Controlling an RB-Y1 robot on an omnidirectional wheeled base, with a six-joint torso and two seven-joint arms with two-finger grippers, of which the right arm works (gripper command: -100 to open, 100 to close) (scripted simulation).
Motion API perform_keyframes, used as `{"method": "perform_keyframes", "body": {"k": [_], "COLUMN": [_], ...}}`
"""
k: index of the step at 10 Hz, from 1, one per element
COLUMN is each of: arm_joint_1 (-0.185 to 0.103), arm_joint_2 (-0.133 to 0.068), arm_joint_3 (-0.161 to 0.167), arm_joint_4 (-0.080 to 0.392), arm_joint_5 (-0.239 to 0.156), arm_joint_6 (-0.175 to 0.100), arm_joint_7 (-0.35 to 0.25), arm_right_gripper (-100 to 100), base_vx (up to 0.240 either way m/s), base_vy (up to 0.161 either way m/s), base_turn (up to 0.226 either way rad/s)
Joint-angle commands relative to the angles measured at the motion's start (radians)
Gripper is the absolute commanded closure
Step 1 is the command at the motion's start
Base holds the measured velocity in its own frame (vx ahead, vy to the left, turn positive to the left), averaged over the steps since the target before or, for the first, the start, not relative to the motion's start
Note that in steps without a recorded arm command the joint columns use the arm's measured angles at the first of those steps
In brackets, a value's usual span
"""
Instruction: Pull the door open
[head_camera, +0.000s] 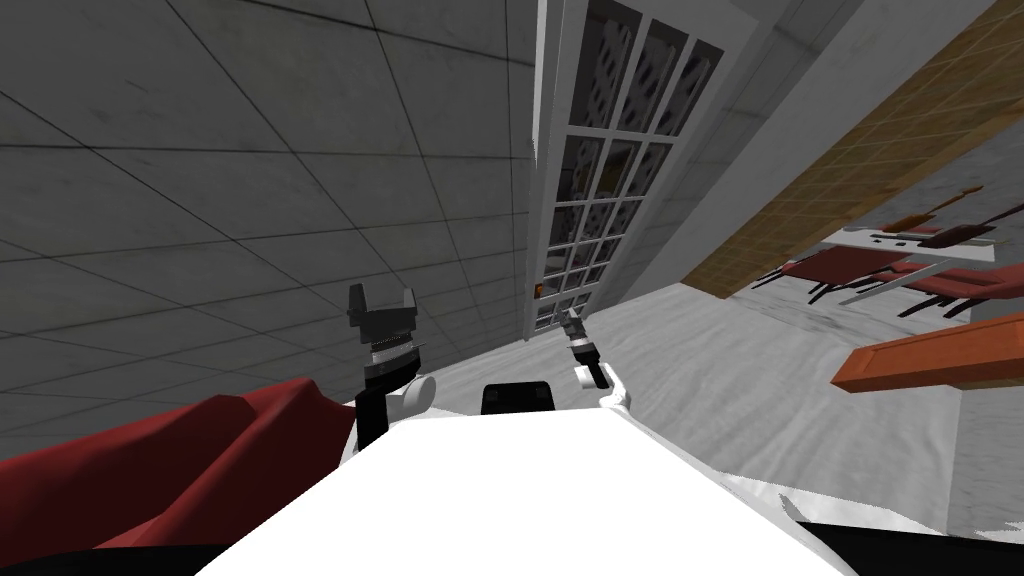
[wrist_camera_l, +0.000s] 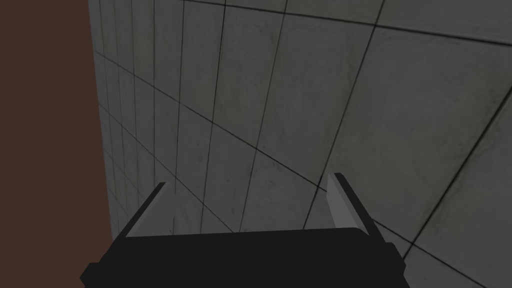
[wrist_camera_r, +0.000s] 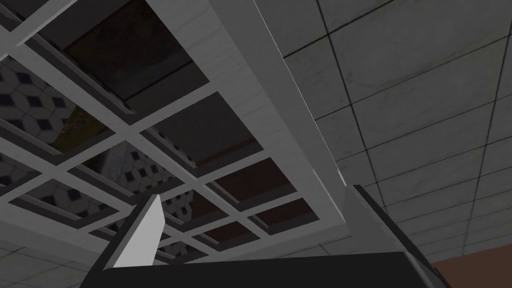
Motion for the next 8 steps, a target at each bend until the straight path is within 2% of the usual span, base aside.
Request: {"method": "perform_keyframes", "body": {"k": [1,2,3,5,6,8], "arm_joint_1": [-0.013,-0.024,-0.024,-0.045,-0.045,-0.065], "arm_joint_2": [-0.004,-0.007,-0.007,-0.013,-0.013,-0.018], "arm_joint_3": [-0.002,-0.003,-0.003,-0.007,-0.007,-0.011], "arm_joint_4": [0.05,0.081,0.087,0.154,0.158,0.226], "arm_joint_5": [0.014,0.022,0.022,0.039,0.039,0.055], "arm_joint_6": [-0.015,-0.026,-0.026,-0.047,-0.047,-0.067], "arm_joint_7": [0.04,0.065,0.065,0.114,0.114,0.16], "arm_right_gripper": [-100,-100,-100,-100,-100,-100], "base_vx": [0.078,0.095,0.067,0.073,0.064,0.058], "base_vy": [-0.02,-0.028,-0.015,-0.009,-0.007,-0.012], "base_turn": [0.011,0.011,0.007,0.008,0.005,0.009]}}
